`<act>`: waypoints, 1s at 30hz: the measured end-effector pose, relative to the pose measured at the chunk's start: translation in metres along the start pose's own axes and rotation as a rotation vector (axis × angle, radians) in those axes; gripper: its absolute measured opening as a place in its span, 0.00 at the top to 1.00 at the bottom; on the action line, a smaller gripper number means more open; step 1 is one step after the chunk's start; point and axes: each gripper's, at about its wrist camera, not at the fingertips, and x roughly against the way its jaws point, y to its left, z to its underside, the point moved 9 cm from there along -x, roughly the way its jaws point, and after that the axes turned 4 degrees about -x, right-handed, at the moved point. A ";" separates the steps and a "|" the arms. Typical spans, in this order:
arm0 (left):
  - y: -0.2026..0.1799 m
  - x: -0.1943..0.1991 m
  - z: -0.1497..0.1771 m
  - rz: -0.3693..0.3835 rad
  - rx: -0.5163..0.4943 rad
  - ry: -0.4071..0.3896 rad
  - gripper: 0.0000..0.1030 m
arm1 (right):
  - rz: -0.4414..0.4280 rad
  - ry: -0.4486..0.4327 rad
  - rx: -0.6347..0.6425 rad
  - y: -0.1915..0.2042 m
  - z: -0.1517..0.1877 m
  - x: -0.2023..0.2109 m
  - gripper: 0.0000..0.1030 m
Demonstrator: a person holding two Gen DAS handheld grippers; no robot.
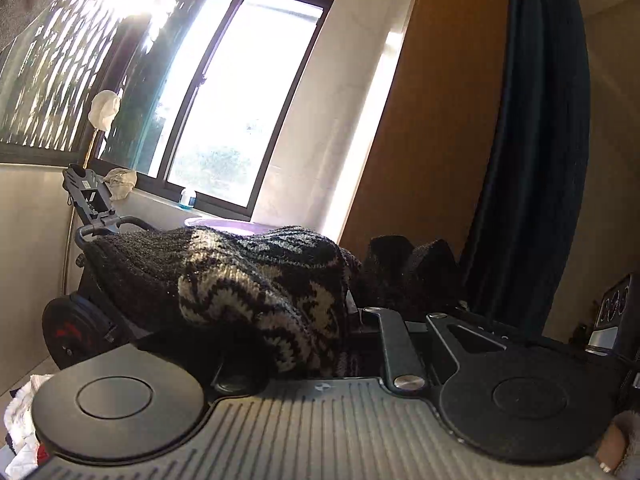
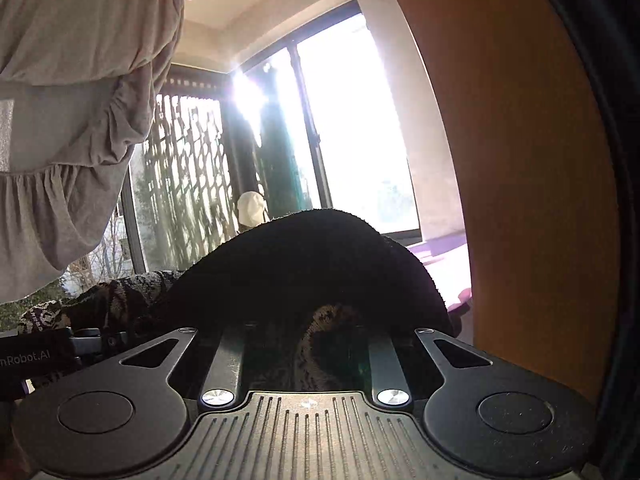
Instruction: Fold clothes
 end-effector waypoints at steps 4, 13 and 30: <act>-0.025 -0.016 0.027 0.117 0.043 0.058 0.83 | 0.104 0.023 0.013 -0.014 0.016 0.030 0.83; -0.151 -0.063 0.069 0.370 -0.028 0.173 0.83 | 0.306 0.008 -0.074 -0.104 0.031 0.113 0.83; -0.519 -0.173 0.201 0.753 0.025 0.329 0.83 | 0.644 -0.080 -0.065 -0.431 0.033 0.397 0.83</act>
